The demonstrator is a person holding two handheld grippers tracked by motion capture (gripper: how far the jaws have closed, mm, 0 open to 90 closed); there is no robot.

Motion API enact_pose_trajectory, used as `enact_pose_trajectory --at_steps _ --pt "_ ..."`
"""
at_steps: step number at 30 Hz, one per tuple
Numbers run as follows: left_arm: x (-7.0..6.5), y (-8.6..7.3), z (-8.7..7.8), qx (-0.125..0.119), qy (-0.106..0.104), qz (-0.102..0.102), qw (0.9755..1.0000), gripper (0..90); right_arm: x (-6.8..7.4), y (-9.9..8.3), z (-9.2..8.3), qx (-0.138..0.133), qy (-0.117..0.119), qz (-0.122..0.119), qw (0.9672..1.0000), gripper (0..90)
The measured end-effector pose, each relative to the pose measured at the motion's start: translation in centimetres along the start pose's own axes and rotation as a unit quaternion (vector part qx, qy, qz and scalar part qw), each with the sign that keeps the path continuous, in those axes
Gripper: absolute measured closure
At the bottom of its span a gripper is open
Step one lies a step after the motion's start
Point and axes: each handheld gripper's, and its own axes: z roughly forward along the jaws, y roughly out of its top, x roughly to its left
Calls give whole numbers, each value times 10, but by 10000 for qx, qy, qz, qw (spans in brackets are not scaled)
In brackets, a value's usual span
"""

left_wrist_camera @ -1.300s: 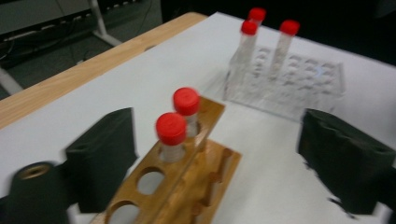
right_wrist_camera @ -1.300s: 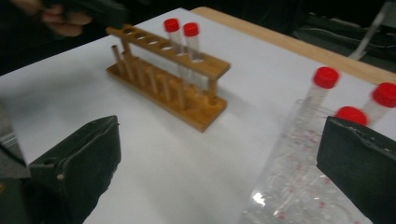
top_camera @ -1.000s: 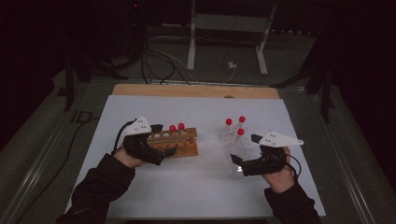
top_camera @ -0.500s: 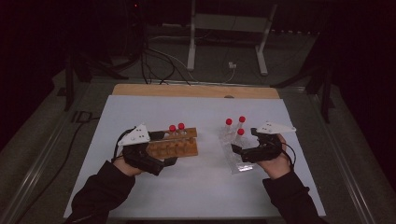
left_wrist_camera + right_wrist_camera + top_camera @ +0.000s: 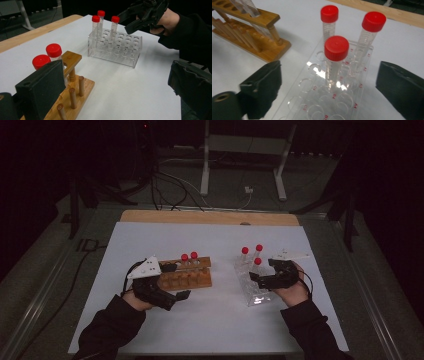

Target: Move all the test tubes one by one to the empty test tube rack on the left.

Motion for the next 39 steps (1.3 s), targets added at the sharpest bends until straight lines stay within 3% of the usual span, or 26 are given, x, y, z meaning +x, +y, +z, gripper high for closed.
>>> enact_pose_trajectory --at_steps 14,25,39 --pt "-1 -3 3 85 -53 38 9999 17 -1 -2 8 154 -73 -115 9998 508" --pt "-1 -3 4 86 -90 58 9999 17 -1 -2 16 332 -159 -128 9992 734" --pt "-1 -3 4 103 -170 70 9998 17 1 0 11 262 -195 -263 9991 747"
